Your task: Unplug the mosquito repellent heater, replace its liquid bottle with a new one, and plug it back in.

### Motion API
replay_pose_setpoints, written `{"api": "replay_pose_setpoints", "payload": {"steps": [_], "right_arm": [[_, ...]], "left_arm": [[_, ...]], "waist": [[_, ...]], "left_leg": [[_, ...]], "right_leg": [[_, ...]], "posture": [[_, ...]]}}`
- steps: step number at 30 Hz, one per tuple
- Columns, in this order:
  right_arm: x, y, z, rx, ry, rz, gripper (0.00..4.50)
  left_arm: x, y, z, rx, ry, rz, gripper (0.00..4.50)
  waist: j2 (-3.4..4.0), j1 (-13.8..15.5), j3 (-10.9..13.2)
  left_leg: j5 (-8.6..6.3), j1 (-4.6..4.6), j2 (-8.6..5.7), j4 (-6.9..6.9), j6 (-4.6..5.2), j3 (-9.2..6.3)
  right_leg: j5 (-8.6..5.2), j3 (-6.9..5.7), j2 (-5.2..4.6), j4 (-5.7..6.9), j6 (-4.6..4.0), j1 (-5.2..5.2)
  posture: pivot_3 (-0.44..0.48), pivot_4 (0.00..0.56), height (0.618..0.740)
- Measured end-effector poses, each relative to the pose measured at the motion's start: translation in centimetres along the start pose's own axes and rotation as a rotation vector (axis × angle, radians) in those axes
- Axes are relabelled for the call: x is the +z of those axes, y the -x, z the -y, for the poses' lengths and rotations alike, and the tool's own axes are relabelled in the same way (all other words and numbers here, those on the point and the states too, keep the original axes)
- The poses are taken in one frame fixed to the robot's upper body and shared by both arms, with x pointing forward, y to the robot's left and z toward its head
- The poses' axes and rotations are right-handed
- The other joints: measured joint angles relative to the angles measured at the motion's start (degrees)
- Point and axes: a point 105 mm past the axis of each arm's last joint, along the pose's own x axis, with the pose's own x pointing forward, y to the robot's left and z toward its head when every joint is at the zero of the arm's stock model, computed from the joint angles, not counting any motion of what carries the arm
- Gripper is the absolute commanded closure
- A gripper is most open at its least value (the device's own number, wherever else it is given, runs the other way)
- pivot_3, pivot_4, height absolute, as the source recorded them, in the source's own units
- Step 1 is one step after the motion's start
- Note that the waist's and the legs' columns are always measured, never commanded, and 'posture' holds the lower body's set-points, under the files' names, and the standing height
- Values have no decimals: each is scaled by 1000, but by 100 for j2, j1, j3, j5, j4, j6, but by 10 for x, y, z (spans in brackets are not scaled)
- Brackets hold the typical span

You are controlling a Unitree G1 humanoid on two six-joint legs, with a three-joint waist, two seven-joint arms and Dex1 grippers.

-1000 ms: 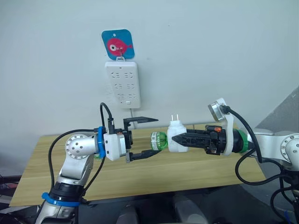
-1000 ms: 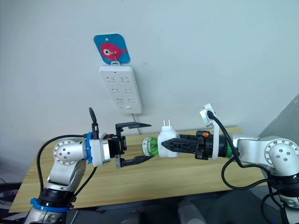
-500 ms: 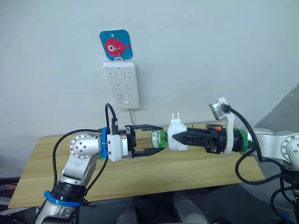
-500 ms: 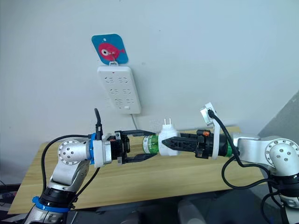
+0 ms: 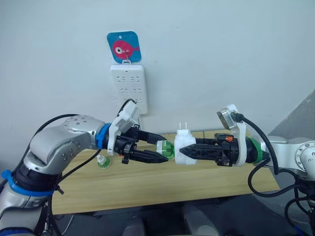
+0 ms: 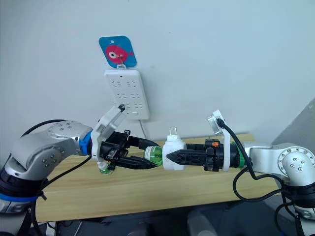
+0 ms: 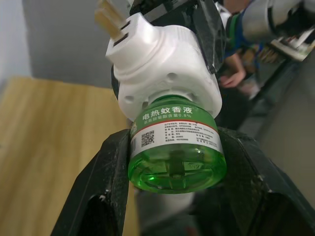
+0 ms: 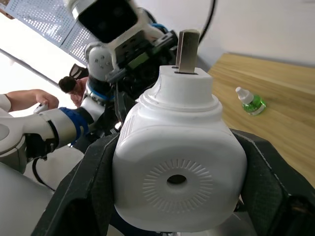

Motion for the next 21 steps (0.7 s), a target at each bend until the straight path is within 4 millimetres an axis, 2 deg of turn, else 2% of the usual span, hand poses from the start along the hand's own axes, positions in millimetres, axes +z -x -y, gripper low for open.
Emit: {"api": "replay_pose_setpoints", "payload": {"steps": [8,21], "right_arm": [[-1,-1,-4,27,27,-6,1485],[2,-1,-6,24,47,5,1485]], "left_arm": [[1,3,2,-54,313,21,2238],[4,5,1,-66,424,44,2238]], "waist": [[0,12,1],[0,19,1]], "left_leg": [[0,-6,2,-2,0,-2],[0,-5,1,-1,0,-1]], "right_leg": [[-2,-1,2,1,-3,-7],[-2,2,2,2,-3,-6]], "posture": [[-184,102,724],[-181,102,724]]}}
